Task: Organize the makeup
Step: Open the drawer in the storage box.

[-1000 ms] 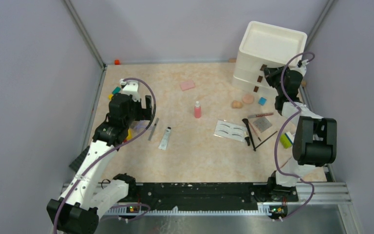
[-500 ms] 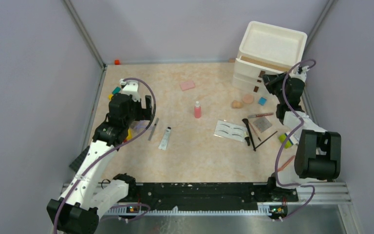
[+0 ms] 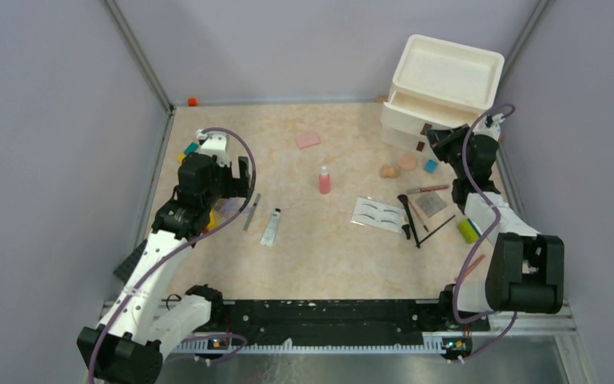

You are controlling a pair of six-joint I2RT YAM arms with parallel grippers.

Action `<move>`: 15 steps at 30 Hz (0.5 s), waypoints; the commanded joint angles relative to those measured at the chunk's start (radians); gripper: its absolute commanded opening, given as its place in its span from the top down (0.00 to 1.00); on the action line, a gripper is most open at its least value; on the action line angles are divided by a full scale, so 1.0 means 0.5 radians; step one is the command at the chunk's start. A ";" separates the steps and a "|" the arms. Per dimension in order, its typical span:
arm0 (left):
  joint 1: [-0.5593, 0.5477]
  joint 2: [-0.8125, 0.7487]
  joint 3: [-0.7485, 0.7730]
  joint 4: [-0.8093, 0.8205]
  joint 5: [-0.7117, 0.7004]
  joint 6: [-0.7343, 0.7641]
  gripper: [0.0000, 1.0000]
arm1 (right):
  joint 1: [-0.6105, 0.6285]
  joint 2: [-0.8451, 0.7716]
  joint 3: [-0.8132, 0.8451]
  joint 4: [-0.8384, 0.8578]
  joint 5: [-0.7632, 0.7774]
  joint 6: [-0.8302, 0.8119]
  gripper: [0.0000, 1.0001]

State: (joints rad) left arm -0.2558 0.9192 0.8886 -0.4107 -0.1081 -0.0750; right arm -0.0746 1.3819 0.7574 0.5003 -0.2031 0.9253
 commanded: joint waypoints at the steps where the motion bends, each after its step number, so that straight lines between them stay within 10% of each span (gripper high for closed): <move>1: 0.008 -0.009 -0.004 0.085 0.037 0.015 0.01 | 0.080 -0.207 -0.076 -0.135 0.056 -0.155 1.00; 15: 0.011 -0.025 -0.006 0.082 0.051 0.017 0.01 | 0.122 -0.319 -0.168 -0.176 0.005 -0.140 1.00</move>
State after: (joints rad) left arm -0.2558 0.9192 0.8886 -0.4110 -0.0895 -0.0750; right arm -0.0414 1.2751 0.6983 0.4290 -0.1726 0.8650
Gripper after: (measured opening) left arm 0.989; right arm 0.006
